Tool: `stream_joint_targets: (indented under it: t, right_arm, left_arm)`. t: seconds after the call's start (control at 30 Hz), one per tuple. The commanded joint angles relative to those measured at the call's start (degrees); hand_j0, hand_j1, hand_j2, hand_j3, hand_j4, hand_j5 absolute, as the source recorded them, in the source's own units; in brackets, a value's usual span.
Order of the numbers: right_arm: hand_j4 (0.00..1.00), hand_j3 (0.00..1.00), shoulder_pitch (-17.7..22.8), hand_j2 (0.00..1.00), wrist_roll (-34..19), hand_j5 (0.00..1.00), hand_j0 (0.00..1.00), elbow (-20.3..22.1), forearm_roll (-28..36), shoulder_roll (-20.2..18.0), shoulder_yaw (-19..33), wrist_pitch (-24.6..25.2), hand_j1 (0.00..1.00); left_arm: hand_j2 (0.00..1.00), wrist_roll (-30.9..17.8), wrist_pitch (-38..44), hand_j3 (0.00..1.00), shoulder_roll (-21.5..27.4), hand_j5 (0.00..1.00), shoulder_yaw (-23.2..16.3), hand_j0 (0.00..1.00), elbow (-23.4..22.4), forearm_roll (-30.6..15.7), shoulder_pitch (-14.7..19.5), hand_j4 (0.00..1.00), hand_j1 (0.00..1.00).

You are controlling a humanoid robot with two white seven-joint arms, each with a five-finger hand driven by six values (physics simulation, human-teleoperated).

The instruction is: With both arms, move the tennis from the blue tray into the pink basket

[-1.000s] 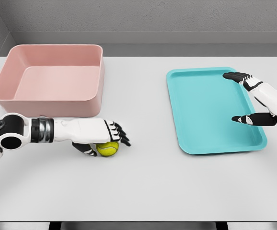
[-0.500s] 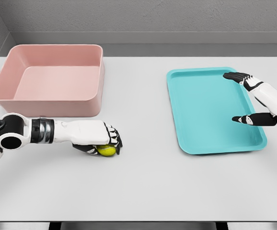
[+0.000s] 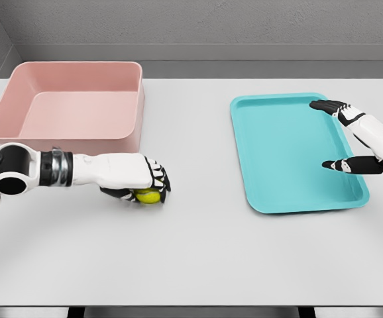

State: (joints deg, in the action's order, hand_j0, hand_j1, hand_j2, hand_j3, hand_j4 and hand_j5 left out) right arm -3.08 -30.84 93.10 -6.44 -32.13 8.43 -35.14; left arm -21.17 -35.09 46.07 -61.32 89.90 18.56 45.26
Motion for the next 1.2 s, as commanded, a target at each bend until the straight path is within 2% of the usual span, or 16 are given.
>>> stream_joint_targets:
  t: [0.0, 0.53, 1.03, 1.17]
  right_arm:
    - [1.00, 1.00, 0.00, 1.00, 0.08, 1.00, 1.00, -0.02, 0.46, -0.04, 0.01, 0.14, 1.00]
    - [1.00, 1.00, 0.09, 1.00, -0.01, 1.00, 1.00, -0.20, 0.46, 0.04, 0.71, 0.14, 1.00]
    - [1.00, 1.00, 0.09, 1.00, -0.01, 1.00, 1.00, -0.37, 0.37, 0.04, 0.71, 0.14, 1.00]
    - [1.00, 1.00, 0.09, 1.00, -0.01, 1.00, 1.00, -0.46, 0.37, -0.04, 0.71, 0.14, 1.00]
  left_arm:
    - [0.55, 0.07, 0.09, 0.55, 0.42, 0.55, 0.06, 0.55, 0.62, -0.72, 0.09, 0.55, 0.55]
    - [0.56, 0.07, 0.09, 0.56, 2.88, 0.56, 0.06, 0.56, -0.08, -5.73, 7.38, 0.56, 0.56]
    - [0.56, 0.07, 0.09, 0.56, 1.92, 0.56, 0.50, 0.56, -10.89, -7.66, 12.57, 0.56, 0.56]
    - [0.56, 0.07, 0.09, 0.56, 0.07, 0.56, 0.59, 0.56, -17.04, -8.54, 14.59, 0.56, 0.56]
